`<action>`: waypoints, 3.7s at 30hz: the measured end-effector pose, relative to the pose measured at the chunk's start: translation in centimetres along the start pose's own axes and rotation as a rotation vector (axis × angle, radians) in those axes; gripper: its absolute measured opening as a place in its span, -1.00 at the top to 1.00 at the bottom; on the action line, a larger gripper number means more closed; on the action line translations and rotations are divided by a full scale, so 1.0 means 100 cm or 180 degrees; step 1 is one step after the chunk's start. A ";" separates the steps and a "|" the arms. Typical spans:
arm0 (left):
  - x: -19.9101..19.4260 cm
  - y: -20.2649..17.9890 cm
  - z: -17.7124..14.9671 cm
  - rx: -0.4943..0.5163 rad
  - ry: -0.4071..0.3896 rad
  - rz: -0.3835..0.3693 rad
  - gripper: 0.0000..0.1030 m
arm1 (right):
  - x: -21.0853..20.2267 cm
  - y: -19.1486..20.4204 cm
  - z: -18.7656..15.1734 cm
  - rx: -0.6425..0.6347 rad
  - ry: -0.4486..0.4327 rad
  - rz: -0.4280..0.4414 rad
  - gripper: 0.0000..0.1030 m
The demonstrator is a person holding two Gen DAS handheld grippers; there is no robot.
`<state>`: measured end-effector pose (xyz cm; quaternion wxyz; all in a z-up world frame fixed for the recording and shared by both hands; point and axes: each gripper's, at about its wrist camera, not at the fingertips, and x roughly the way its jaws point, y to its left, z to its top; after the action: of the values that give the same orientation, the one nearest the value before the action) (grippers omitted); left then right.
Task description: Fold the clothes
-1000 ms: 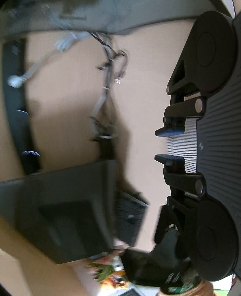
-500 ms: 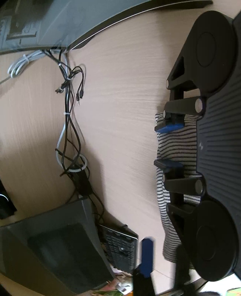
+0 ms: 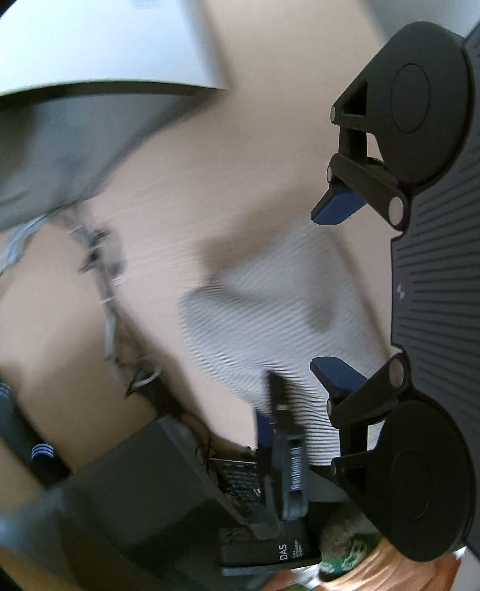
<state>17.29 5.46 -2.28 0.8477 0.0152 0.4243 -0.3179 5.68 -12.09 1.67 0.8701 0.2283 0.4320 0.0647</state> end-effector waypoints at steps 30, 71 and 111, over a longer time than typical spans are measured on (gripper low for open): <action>-0.061 0.045 -0.031 -0.1519 -0.0289 0.0102 -0.52 | 0.155 0.054 0.118 -0.1113 -0.0008 0.0177 -0.34; -0.037 0.092 -0.013 -0.1704 -0.0358 0.0801 -0.63 | 0.201 0.139 0.136 -0.1843 0.0333 0.0714 0.20; -0.049 0.091 -0.039 -0.2363 -0.0372 0.0499 -0.54 | 0.194 0.085 0.111 -0.1400 0.0810 0.1369 -0.38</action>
<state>17.45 16.46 -3.43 0.8400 -0.2786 0.4591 -0.0772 27.07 -2.37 -2.66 0.8040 0.1111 0.4549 0.3666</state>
